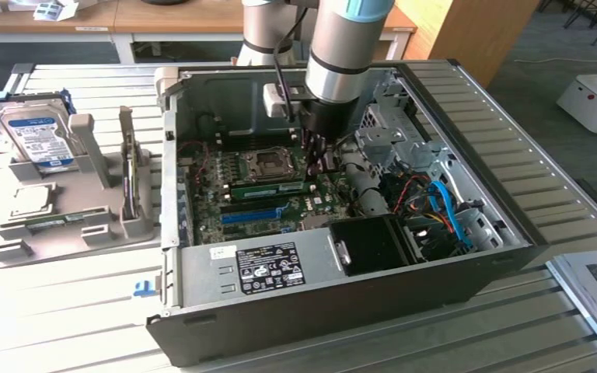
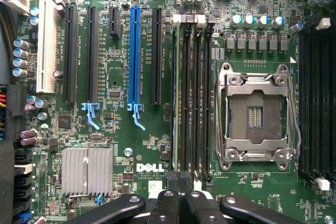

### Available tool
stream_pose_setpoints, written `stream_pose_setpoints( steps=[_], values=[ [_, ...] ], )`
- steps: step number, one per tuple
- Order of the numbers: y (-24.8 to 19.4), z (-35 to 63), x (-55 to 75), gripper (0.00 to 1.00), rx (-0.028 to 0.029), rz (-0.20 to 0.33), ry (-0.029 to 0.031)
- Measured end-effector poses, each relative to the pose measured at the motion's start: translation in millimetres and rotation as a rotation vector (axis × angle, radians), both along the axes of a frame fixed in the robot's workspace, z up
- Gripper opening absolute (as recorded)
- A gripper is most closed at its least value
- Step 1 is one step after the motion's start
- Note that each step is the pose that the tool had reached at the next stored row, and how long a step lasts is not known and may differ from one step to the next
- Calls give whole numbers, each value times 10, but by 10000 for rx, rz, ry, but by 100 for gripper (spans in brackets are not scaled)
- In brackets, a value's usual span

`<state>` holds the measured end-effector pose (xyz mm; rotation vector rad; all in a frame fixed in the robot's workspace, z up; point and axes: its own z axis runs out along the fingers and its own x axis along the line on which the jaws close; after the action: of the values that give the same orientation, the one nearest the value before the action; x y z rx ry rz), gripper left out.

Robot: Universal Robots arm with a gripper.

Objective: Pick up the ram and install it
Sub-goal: 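Press down the ram until it locks into place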

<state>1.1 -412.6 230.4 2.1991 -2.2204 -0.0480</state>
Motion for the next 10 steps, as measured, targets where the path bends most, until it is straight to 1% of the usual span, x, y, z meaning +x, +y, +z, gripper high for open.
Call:
stream_pose_setpoints(
  steps=[10],
  values=[
    [1, -23, 0, 10, 3, 0, -1]
  ],
)
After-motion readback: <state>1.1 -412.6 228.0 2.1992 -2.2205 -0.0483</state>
